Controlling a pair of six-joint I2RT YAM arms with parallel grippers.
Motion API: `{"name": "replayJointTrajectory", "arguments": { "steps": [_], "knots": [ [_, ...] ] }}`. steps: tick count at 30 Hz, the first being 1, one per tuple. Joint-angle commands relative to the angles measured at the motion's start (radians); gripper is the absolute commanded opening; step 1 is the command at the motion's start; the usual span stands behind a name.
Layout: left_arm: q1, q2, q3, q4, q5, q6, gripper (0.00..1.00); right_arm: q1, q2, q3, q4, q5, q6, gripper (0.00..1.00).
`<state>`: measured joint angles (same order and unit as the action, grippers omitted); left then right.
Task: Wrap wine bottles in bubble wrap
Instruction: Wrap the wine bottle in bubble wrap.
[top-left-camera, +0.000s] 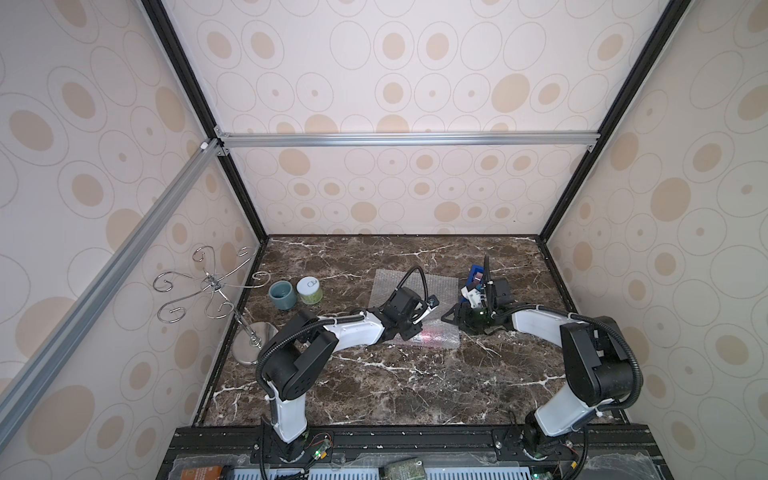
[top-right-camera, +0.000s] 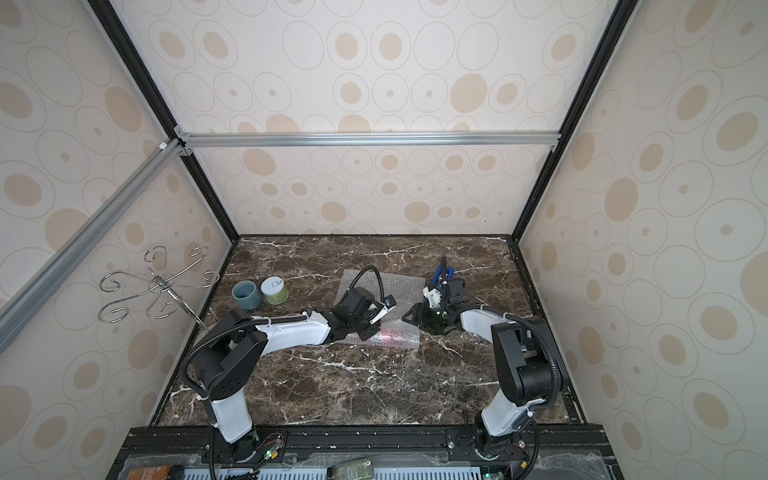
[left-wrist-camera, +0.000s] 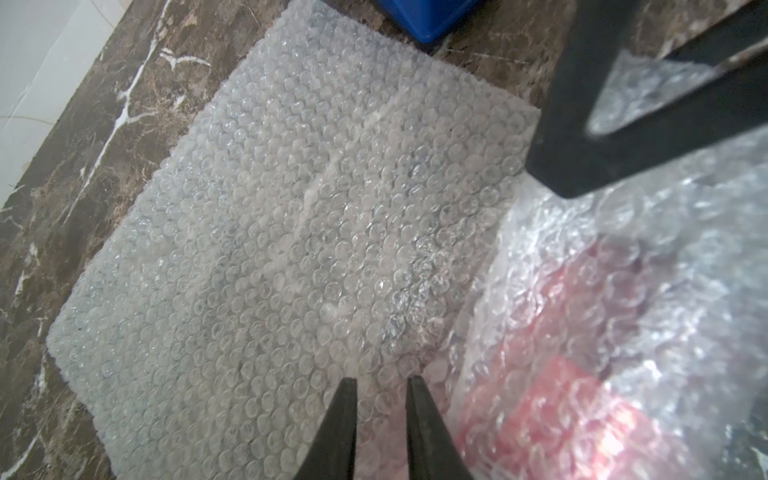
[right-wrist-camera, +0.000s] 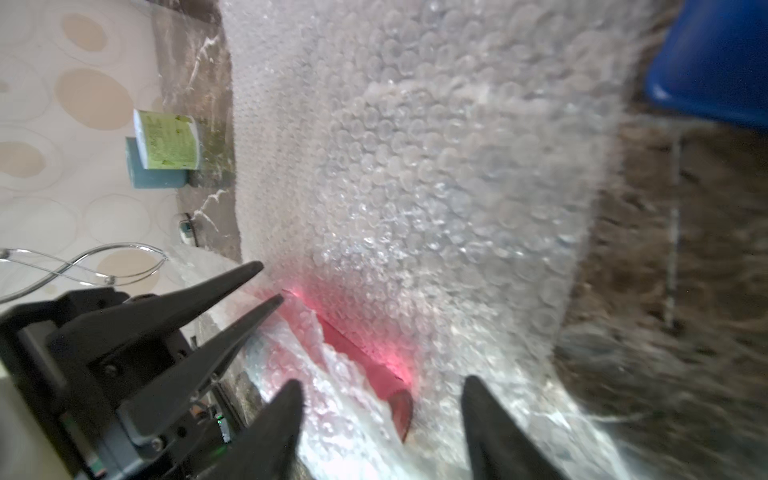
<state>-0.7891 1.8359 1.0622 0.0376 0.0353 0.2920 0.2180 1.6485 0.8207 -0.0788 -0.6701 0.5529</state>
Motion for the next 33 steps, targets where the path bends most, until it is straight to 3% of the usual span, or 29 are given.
{"name": "replayJointTrajectory", "arguments": {
  "steps": [1,5,9,12,20,25,33],
  "knots": [
    [0.004,-0.005,-0.020,-0.073,0.034,0.059,0.23,0.014,0.022,-0.024,0.082,-0.053,0.050,0.33],
    [0.004,-0.019,-0.011,-0.065,0.043,0.107,0.25,0.017,0.015,-0.055,0.118,-0.037,0.072,0.09],
    [0.005,-0.058,-0.023,-0.058,0.035,0.161,0.33,0.018,0.006,-0.074,0.125,-0.017,0.083,0.01],
    [0.005,-0.121,-0.066,-0.023,0.031,0.219,0.46,0.018,0.001,-0.080,0.128,0.007,0.089,0.00],
    [0.004,-0.318,-0.252,0.122,0.112,0.464,0.60,0.017,0.011,-0.068,0.134,0.019,0.092,0.01],
    [0.002,-0.277,-0.220,0.042,0.203,0.570,0.63,0.018,0.014,-0.067,0.133,0.016,0.090,0.01],
    [-0.005,-0.133,-0.110,-0.025,0.209,0.701,0.64,0.018,0.021,-0.059,0.113,0.014,0.072,0.06]
  ]
}}
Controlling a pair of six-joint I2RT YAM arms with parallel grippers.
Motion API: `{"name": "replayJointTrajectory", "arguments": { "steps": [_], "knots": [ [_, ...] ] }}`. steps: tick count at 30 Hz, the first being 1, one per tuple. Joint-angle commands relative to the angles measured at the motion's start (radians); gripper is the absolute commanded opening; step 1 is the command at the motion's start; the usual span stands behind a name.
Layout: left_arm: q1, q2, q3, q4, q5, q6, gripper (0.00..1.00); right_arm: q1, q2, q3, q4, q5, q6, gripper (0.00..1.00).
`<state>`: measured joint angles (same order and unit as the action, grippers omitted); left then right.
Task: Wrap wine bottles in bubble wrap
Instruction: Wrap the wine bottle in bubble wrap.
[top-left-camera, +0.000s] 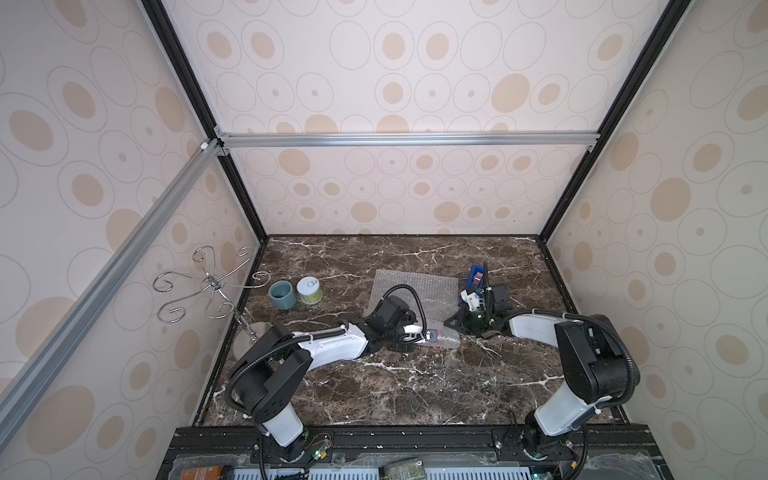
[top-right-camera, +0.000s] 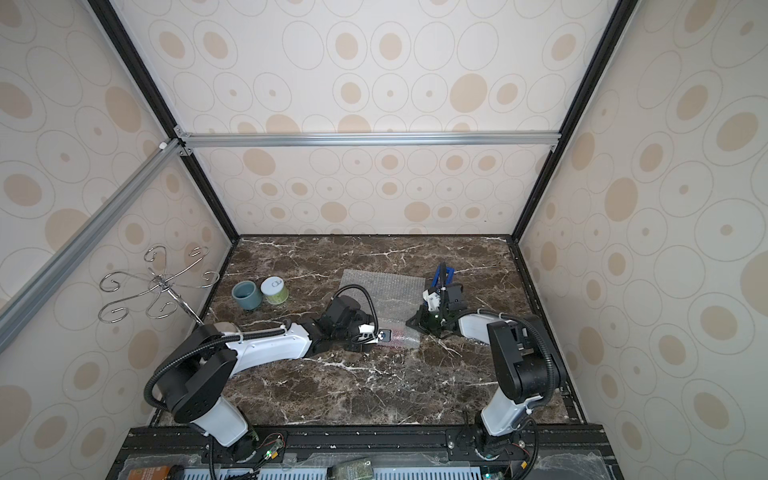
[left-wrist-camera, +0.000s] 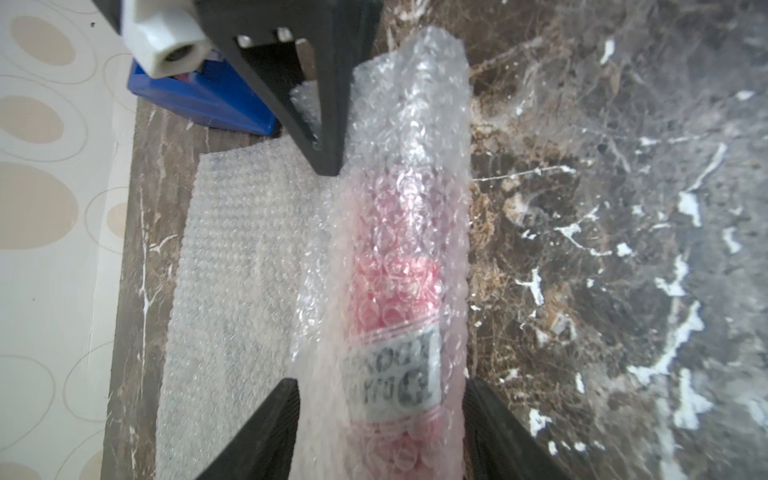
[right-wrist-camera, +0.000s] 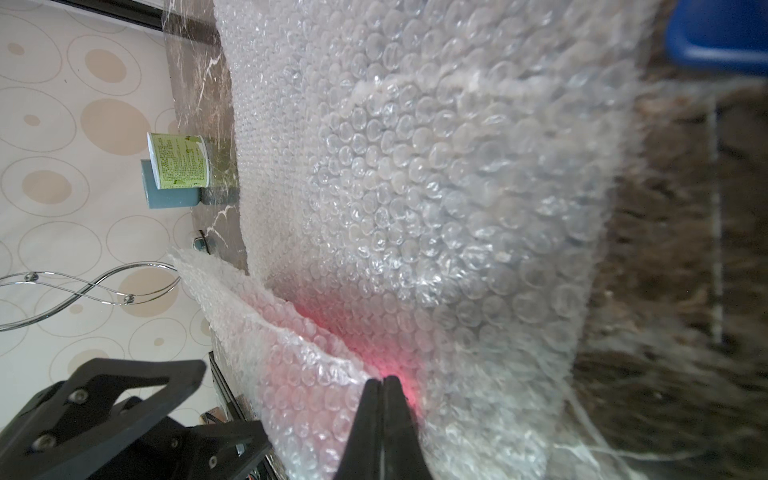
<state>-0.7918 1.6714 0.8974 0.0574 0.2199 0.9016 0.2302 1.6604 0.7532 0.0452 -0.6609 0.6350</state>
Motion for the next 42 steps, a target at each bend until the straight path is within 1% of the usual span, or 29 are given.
{"name": "replayJointTrajectory", "arguments": {
  "steps": [1,5,8,13,15,19,24,27,31,35,38,41,42],
  "knots": [
    [-0.002,0.055,0.064,-0.044,0.019,0.094,0.64,0.006,0.012,0.010,-0.014,0.006,-0.015,0.07],
    [-0.004,0.120,0.074,-0.015,-0.006,0.113,0.64,0.006,0.015,0.021,-0.036,0.009,-0.036,0.10],
    [-0.004,0.157,0.084,-0.043,-0.008,0.123,0.64,0.006,0.010,0.042,-0.075,0.020,-0.068,0.14],
    [-0.004,0.185,0.072,-0.080,0.003,0.121,0.64,0.005,-0.010,0.086,-0.174,0.054,-0.149,0.25],
    [-0.004,0.192,0.076,-0.101,0.004,0.115,0.60,0.005,-0.019,0.107,-0.219,0.062,-0.186,0.30],
    [-0.006,0.189,0.086,-0.134,0.010,0.087,0.49,0.005,-0.076,0.148,-0.321,0.082,-0.296,0.44],
    [-0.009,0.193,0.118,-0.228,0.040,0.016,0.36,0.004,-0.229,0.152,-0.435,0.153,-0.482,0.55],
    [-0.016,0.197,0.130,-0.294,0.045,-0.047,0.32,0.004,-0.348,0.125,-0.472,0.225,-0.586,0.57],
    [-0.023,0.198,0.145,-0.381,0.069,-0.157,0.28,0.007,-0.529,0.031,-0.448,0.280,-0.707,0.59],
    [-0.023,0.215,0.177,-0.485,0.126,-0.234,0.24,0.015,-0.710,-0.082,-0.395,0.263,-0.799,0.60],
    [-0.022,0.233,0.194,-0.547,0.190,-0.271,0.23,0.044,-0.836,-0.153,-0.381,0.242,-0.896,0.62],
    [-0.021,0.259,0.217,-0.598,0.245,-0.296,0.22,0.146,-0.928,-0.188,-0.410,0.275,-0.994,0.64],
    [-0.021,0.272,0.230,-0.618,0.268,-0.302,0.22,0.187,-0.945,-0.192,-0.417,0.304,-1.021,0.64]
  ]
}}
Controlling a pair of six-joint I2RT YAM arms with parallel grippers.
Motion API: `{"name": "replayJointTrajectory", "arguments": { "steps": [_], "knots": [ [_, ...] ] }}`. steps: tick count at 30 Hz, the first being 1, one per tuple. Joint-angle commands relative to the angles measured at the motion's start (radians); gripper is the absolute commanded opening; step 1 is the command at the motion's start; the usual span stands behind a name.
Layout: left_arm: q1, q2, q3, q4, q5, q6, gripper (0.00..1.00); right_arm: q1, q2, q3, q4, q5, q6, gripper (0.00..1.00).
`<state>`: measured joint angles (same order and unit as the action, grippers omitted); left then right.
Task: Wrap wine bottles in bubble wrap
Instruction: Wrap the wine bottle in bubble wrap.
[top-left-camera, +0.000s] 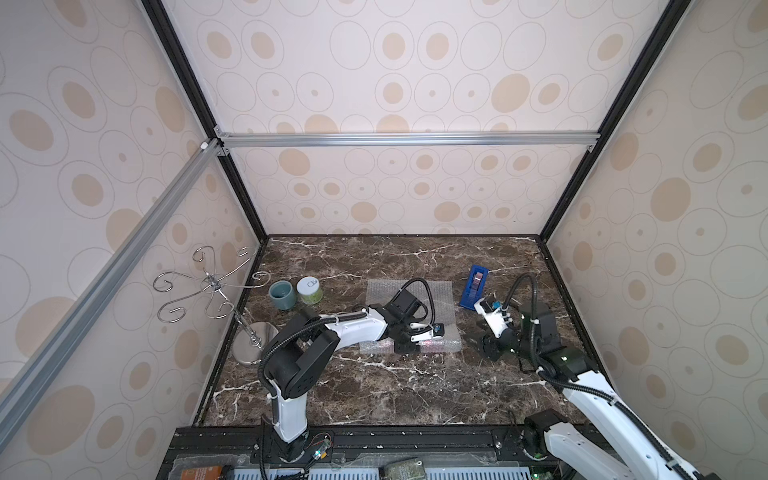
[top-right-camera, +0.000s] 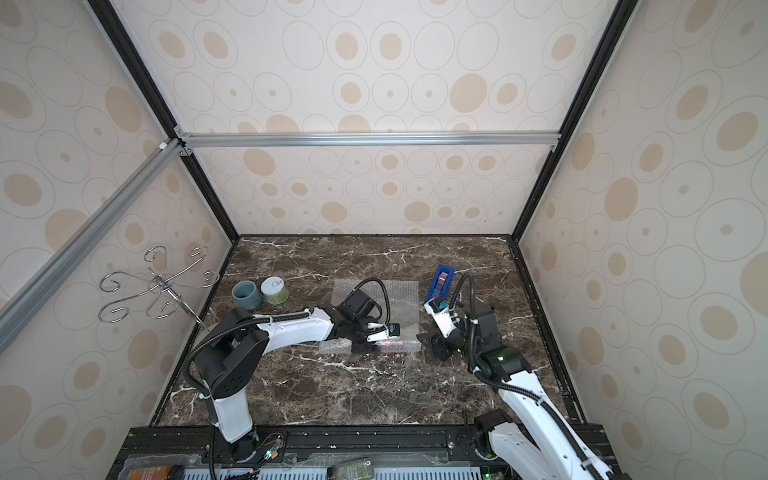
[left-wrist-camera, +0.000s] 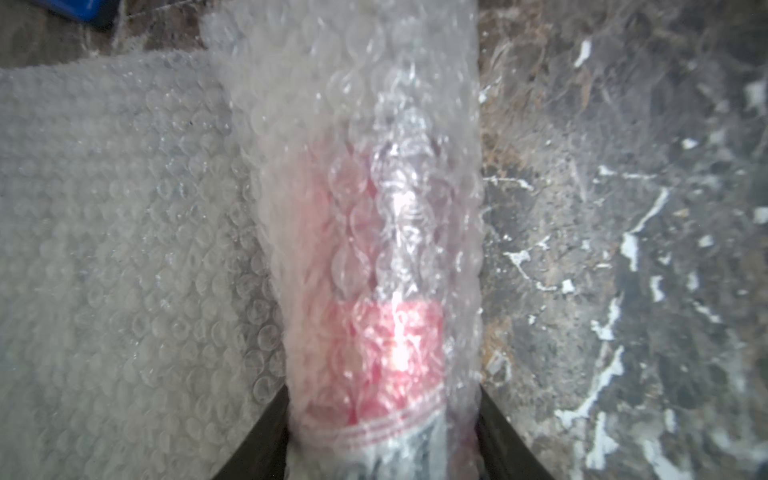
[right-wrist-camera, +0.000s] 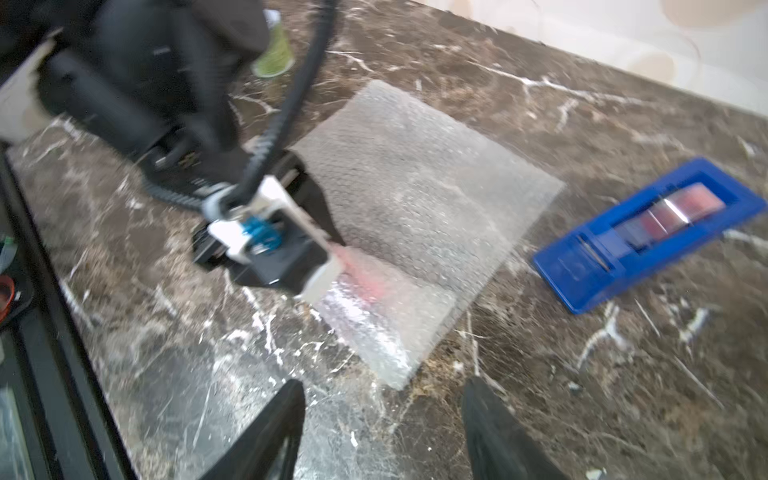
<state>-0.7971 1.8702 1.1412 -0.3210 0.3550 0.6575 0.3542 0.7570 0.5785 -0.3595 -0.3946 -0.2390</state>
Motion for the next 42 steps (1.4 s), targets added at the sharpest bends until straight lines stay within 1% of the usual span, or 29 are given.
{"name": "replayJointTrajectory", "arguments": {
  "steps": [1,3,7,10,13,18,25,29,34,37,40,42],
  "knots": [
    [-0.016,0.089,0.002,-0.259,0.149,-0.064,0.22,0.110,-0.048,-0.019,-0.019,0.075,-0.169,0.65],
    [-0.011,0.120,0.034,-0.299,0.167,-0.070,0.21,0.195,-0.032,-0.012,-0.045,0.135,-0.210,0.65],
    [0.007,0.188,0.103,-0.368,0.202,-0.095,0.21,0.368,0.068,0.007,-0.091,0.271,-0.278,0.65],
    [0.020,0.230,0.139,-0.410,0.227,-0.111,0.21,0.448,0.148,0.001,-0.051,0.342,-0.314,0.66],
    [0.029,0.264,0.168,-0.449,0.255,-0.119,0.21,0.508,0.232,-0.012,0.043,0.423,-0.364,0.67],
    [0.042,0.294,0.185,-0.488,0.278,-0.123,0.19,0.523,0.385,0.012,0.186,0.463,-0.461,0.69],
    [0.065,0.318,0.197,-0.513,0.314,-0.114,0.18,0.523,0.585,0.078,0.278,0.520,-0.588,0.69],
    [0.079,0.334,0.214,-0.532,0.327,-0.112,0.18,0.523,0.654,0.084,0.349,0.540,-0.617,0.70],
    [0.092,0.319,0.195,-0.530,0.379,-0.098,0.18,0.524,0.714,0.068,0.419,0.580,-0.669,0.71],
    [0.098,0.314,0.190,-0.536,0.381,-0.092,0.18,0.522,0.774,0.073,0.431,0.609,-0.715,0.72],
    [0.101,0.314,0.182,-0.536,0.374,-0.090,0.19,0.523,0.832,0.079,0.450,0.637,-0.728,0.72],
    [0.103,0.313,0.175,-0.531,0.361,-0.091,0.19,0.522,0.859,0.079,0.459,0.657,-0.727,0.69]
  ]
}}
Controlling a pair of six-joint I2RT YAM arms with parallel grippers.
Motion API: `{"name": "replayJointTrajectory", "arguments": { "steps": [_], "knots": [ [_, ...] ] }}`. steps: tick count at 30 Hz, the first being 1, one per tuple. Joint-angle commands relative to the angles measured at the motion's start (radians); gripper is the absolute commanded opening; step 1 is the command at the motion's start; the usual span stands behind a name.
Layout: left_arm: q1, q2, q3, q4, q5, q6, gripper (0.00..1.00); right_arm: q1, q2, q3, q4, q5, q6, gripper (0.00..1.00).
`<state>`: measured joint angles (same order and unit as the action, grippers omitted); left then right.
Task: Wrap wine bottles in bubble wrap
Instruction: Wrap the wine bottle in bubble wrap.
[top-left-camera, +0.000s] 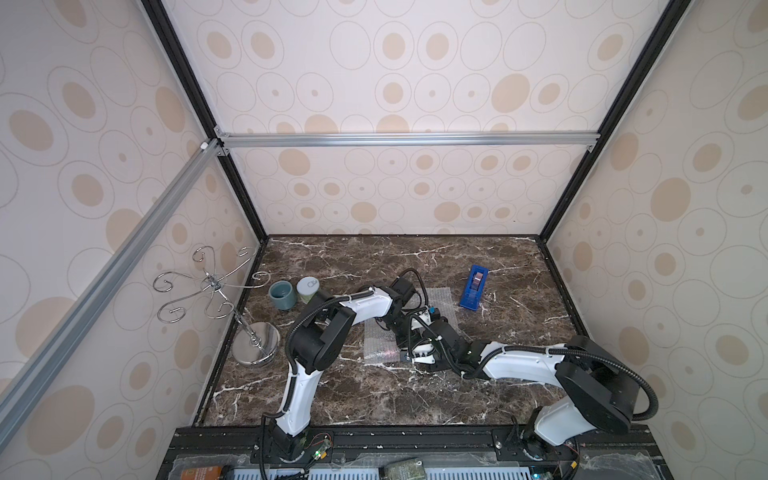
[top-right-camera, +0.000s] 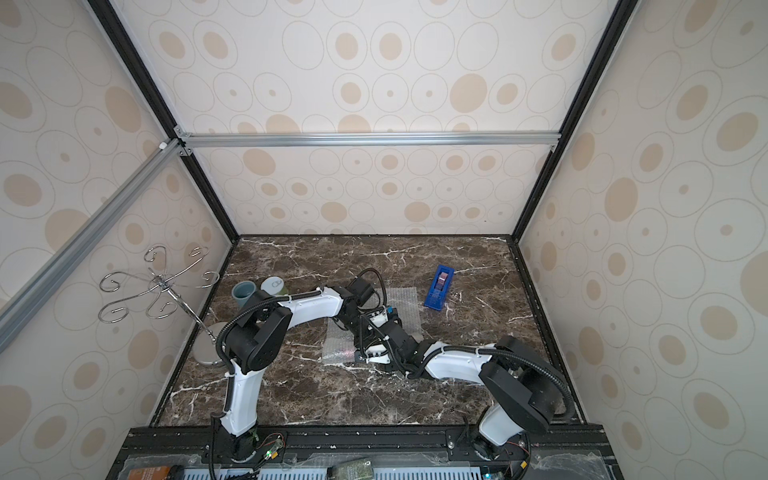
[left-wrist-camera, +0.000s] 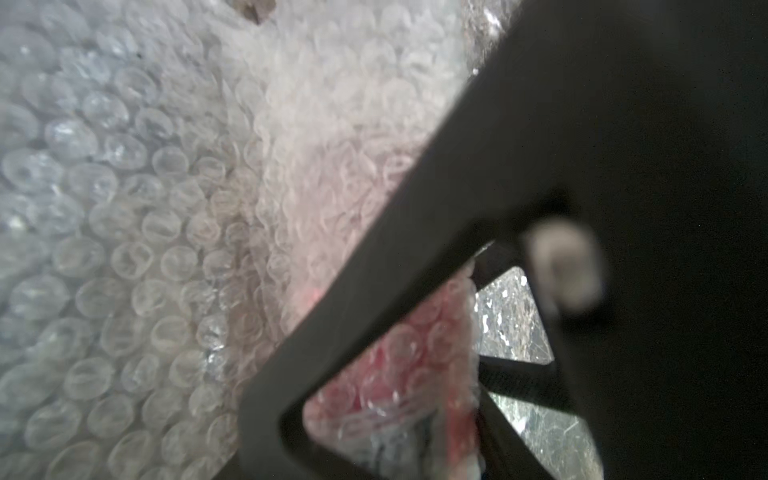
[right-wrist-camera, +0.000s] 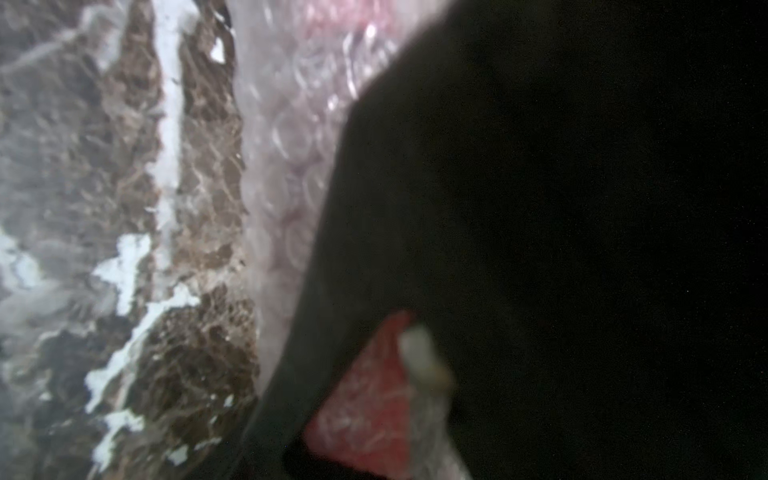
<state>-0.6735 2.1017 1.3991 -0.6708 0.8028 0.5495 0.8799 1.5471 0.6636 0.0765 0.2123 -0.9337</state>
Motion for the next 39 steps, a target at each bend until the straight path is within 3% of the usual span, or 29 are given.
{"name": "replayJointTrajectory", "arguments": {
  "steps": [1,5,10,20,34,38,39],
  "knots": [
    [-0.020,0.078,-0.086,-0.177,-0.096,0.013,0.19,-0.004,0.073,-0.007,0.022,0.053,-0.030,0.65],
    [-0.018,0.056,-0.097,-0.155,-0.143,0.008,0.29,-0.003,0.047,0.001,-0.035,0.030,-0.008,0.38],
    [-0.013,-0.001,-0.123,-0.103,-0.214,0.006,0.47,-0.003,0.017,0.029,-0.152,0.007,0.029,0.24],
    [0.005,-0.140,-0.159,-0.051,-0.262,0.023,0.66,-0.003,0.073,0.110,-0.378,-0.085,0.139,0.16],
    [0.078,-0.312,-0.236,-0.039,-0.179,0.039,0.80,-0.005,0.124,0.137,-0.422,-0.117,0.207,0.11],
    [0.092,-0.319,-0.241,-0.047,-0.189,0.027,1.00,-0.006,0.126,0.126,-0.402,-0.118,0.217,0.11],
    [0.093,-0.318,-0.241,-0.054,-0.196,0.026,1.00,-0.006,0.128,0.123,-0.400,-0.120,0.218,0.11]
  ]
}}
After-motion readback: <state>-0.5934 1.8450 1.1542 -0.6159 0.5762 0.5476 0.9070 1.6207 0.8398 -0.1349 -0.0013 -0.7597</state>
